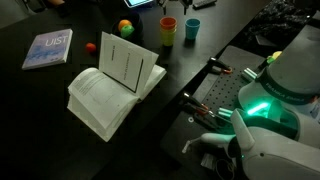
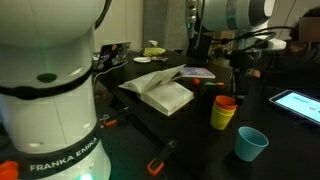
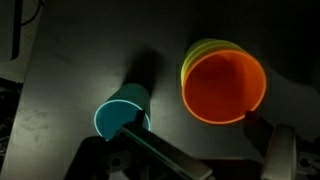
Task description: Unstack the four plastic cups.
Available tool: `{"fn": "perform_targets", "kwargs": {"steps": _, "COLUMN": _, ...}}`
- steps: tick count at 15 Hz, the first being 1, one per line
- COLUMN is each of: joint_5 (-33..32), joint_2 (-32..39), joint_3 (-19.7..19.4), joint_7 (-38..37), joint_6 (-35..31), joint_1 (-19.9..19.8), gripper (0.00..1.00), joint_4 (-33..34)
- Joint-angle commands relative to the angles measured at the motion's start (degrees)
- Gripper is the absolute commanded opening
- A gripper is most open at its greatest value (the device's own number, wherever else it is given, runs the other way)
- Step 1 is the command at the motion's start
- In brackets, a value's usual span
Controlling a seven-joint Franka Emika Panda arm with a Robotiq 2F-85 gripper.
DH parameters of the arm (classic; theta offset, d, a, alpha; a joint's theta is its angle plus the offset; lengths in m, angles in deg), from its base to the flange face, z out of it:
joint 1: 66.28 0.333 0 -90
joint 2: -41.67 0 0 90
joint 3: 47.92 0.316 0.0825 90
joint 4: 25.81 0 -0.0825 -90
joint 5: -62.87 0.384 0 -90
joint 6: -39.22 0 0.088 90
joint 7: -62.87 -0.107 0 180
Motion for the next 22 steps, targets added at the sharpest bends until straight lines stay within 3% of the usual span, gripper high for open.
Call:
{"fn": "perform_targets", "kwargs": {"steps": 1, "joint_5": 1.1, "joint_2": -1.5, "joint_3": 1.1, "joint_7": 0.7, "joint_6": 4.1, "joint_1": 0.5, "gripper": 1.00, "joint_4": 1.3}}
{"fn": "perform_targets", "kwargs": {"steps": 9, "joint_5": 1.4, "joint_2": -1.1, "joint_3": 1.6, "joint_7": 0.7, "joint_6": 6.4, "joint_1": 0.1, "gripper": 1.00, "joint_4": 0.1}}
{"fn": "perform_targets", "kwargs": {"steps": 18, "joint_5": 0.5, "joint_2": 0.7, "joint_3": 1.8, "joint_7": 0.1, "joint_6": 1.1, "joint_1": 0.4, "gripper": 1.00, "joint_4": -3.3}}
{"fn": "perform_targets", "kwargs": {"steps": 20, "joint_5": 0.3, "joint_2": 1.0, "joint_3": 1.6, "joint_7": 0.1, "joint_6": -0.7, "joint_1": 0.5, "gripper": 0.90, "joint_4": -3.7}}
{"fn": "perform_targets", "kwargs": {"steps": 22, "joint_5": 0.2, "joint_2": 1.2, "joint_3": 1.5, "joint_7": 0.2, "joint_6": -2.0, "joint_1": 0.7, "gripper": 0.70, "joint_4": -4.0}}
